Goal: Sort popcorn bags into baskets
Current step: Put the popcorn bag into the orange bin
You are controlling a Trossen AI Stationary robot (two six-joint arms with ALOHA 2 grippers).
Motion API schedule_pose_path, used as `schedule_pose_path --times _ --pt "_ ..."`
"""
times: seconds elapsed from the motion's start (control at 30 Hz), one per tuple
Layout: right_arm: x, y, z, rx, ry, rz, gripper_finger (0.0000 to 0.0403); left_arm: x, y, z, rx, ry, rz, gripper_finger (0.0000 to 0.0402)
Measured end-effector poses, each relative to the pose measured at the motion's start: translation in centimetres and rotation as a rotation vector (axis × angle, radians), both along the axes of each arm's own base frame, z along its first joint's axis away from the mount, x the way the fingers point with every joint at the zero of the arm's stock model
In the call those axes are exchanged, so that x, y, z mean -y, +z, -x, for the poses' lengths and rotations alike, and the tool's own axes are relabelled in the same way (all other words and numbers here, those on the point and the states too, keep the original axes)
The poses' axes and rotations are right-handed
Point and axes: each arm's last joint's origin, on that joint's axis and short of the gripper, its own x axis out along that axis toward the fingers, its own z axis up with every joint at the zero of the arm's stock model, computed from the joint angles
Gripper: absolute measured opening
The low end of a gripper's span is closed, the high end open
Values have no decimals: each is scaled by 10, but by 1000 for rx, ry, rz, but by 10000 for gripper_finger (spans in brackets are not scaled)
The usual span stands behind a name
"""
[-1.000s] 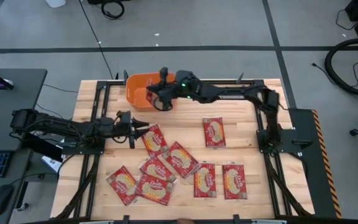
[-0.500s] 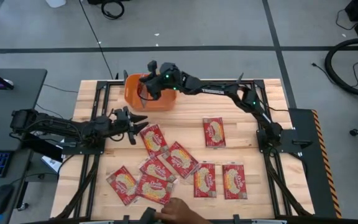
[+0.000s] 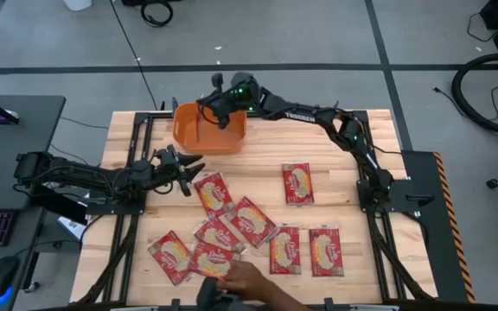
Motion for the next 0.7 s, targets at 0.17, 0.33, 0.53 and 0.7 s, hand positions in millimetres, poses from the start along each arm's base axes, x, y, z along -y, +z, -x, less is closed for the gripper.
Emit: schedule_pose_path --times 0.17,0.33,0.53,0.7 --pt "0 2 0 17 20 0 7 0 1 0 10 2 -9 158" --pt "-6 2 -3 22 33 8 7 0 5 0 36 4 -39 158" --pt "-7 3 -3 39 29 -7 7 0 10 1 72 8 -65 158" --pt "-5 -4 -2 -31 -25 -72 7 0 10 1 78 9 -68 158"
